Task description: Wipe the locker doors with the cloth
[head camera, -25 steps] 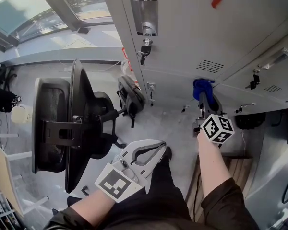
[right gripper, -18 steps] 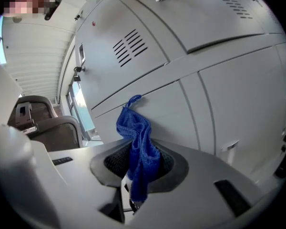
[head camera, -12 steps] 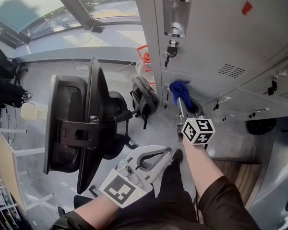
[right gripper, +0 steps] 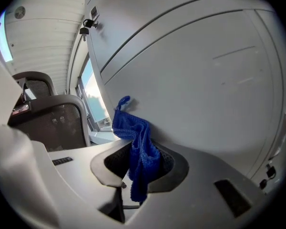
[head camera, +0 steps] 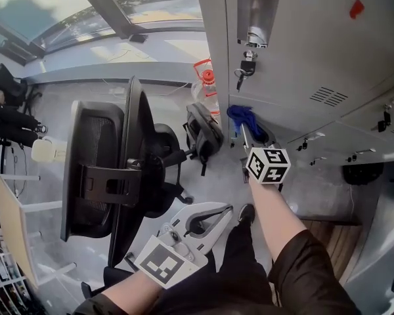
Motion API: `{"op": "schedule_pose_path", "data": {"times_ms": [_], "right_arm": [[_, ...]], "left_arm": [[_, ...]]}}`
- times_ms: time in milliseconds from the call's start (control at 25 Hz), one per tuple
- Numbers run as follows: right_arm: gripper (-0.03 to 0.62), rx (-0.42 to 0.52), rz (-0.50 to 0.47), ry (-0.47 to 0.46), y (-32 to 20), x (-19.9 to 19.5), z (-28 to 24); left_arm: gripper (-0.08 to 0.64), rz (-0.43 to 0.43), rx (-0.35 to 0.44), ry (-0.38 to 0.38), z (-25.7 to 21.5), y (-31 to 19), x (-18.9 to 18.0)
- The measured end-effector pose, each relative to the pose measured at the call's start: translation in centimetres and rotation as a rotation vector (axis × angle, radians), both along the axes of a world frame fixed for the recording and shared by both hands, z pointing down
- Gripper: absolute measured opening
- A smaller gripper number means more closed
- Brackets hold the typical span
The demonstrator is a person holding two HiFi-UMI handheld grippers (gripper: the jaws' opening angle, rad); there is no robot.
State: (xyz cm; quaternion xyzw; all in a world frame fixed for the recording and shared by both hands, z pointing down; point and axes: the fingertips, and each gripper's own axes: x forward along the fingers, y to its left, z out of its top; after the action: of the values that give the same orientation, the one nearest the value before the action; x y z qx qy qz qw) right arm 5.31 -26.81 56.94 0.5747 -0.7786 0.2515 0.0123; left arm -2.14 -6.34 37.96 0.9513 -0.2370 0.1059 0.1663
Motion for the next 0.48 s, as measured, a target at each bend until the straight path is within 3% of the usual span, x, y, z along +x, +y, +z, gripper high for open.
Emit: {"op": "schedule_pose_path", "data": {"times_ms": [480], "right_arm": [[0.078,-0.011,0.106,0.059,3.8,11.7,0.6]], "left_arm": [[0.008,0.074,-0.019,0.017,0.7,0.8,4.5]]}}
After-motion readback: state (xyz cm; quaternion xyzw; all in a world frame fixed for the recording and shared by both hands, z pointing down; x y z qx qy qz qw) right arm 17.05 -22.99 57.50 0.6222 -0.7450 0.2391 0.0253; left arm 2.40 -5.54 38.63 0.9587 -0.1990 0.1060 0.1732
